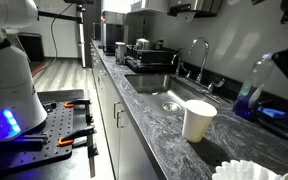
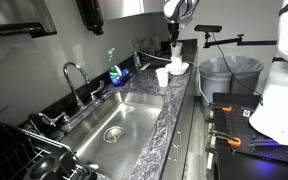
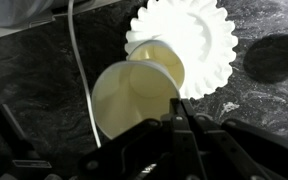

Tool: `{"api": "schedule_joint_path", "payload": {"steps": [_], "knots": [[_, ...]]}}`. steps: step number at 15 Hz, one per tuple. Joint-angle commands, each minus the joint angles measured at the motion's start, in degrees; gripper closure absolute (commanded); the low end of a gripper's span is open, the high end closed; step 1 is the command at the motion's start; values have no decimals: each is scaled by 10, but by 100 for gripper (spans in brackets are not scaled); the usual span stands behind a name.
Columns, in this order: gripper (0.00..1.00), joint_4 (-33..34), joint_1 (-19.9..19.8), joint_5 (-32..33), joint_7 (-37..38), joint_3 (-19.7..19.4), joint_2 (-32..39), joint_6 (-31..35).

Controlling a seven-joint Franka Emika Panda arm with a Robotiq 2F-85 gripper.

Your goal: Remove one white cup from the stack on the right and place it inside the white cup on the left

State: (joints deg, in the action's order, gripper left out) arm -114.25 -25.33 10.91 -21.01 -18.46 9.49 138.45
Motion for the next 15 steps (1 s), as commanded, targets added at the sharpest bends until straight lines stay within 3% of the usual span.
{"api": "schedule_joint_path", "payload": {"steps": [1, 8, 15], "knots": [[99, -44, 9, 7, 0, -9, -54, 25], [99, -77, 19, -12, -18, -8, -114, 18], [99, -108, 55, -104, -108, -6, -167, 3]]}}
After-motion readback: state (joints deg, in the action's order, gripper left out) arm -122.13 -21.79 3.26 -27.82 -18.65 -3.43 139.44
